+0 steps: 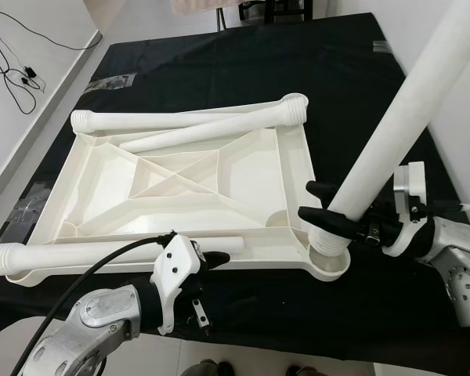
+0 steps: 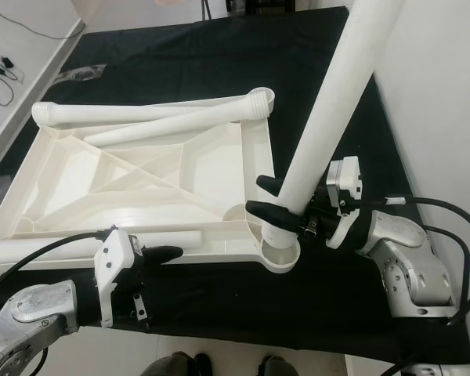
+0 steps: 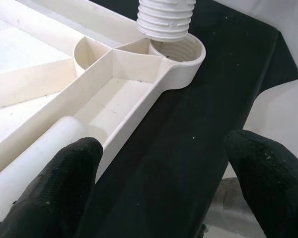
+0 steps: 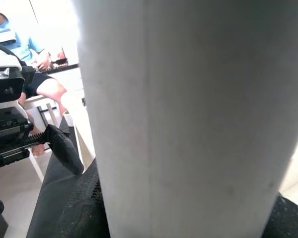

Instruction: Building children table

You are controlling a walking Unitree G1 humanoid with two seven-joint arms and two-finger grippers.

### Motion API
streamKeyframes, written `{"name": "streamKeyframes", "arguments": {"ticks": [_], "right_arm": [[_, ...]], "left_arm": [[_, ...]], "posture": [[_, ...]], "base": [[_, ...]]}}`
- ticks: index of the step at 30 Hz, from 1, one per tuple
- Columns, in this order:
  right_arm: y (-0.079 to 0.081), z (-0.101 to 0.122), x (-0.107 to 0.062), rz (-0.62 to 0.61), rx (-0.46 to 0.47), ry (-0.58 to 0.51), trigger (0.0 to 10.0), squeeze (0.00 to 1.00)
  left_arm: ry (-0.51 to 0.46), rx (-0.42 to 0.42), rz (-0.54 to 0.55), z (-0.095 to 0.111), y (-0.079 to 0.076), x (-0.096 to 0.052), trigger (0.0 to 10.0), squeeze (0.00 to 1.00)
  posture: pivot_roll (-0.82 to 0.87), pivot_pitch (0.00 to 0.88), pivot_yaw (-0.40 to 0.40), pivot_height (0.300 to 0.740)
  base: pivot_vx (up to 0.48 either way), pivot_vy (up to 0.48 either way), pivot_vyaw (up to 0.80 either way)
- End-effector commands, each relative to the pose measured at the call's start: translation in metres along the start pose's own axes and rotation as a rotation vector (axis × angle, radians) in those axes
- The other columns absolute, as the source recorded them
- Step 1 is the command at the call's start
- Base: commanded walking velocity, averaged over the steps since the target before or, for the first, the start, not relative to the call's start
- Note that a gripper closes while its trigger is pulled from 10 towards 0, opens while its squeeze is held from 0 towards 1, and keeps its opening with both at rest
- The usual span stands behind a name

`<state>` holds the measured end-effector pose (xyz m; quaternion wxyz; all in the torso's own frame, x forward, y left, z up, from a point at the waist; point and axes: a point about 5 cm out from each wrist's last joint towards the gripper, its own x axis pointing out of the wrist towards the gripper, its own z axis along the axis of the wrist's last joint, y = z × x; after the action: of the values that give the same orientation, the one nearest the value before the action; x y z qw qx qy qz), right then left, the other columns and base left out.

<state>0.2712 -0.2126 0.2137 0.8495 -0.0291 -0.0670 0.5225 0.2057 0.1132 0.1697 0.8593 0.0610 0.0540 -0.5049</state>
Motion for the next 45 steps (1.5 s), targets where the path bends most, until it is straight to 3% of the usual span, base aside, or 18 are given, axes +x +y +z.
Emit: {"name": "streamKeyframes", "arguments": {"ticks": [1,10,21,36,45], "right_arm": [[0.004,-0.002,0.001,0.006,-0.003,0.005,10.0,0.0],[0.007,-0.01,0.0,0.009,-0.031,0.072,10.0,0.0],[0.028,-0.02,0.006,0.127,-0.018,0.131,10.0,0.0],[0.036,-0.035,0.013,0.158,-0.045,0.185,10.0,0.0],[0.03,-0.034,0.018,0.174,-0.077,0.212,10.0,0.0]], "left_arm": [[0.024,-0.002,-0.005,-0.006,-0.001,0.001,10.0,0.0],[0.028,0.007,-0.025,-0.006,-0.001,0.003,10.0,0.0],[0.079,0.016,-0.119,-0.007,-0.008,0.0,10.0,0.0],[0.112,0.063,-0.141,-0.008,-0.009,0.0,10.0,0.0],[0.126,0.07,-0.141,-0.008,-0.008,-0.002,10.0,0.0]], "posture": [[0.06,0.231,0.113,0.74],[0.05,0.226,0.118,0.74],[0.06,0.238,0.128,0.74],[0.07,0.236,0.134,0.74],[0.08,0.242,0.134,0.74]], "base": [[0.0,0.0,0.0],[0.0,0.0,0.0],[0.0,0.0,0.0],[0.0,0.0,0.0],[0.0,0.0,0.0]]}}
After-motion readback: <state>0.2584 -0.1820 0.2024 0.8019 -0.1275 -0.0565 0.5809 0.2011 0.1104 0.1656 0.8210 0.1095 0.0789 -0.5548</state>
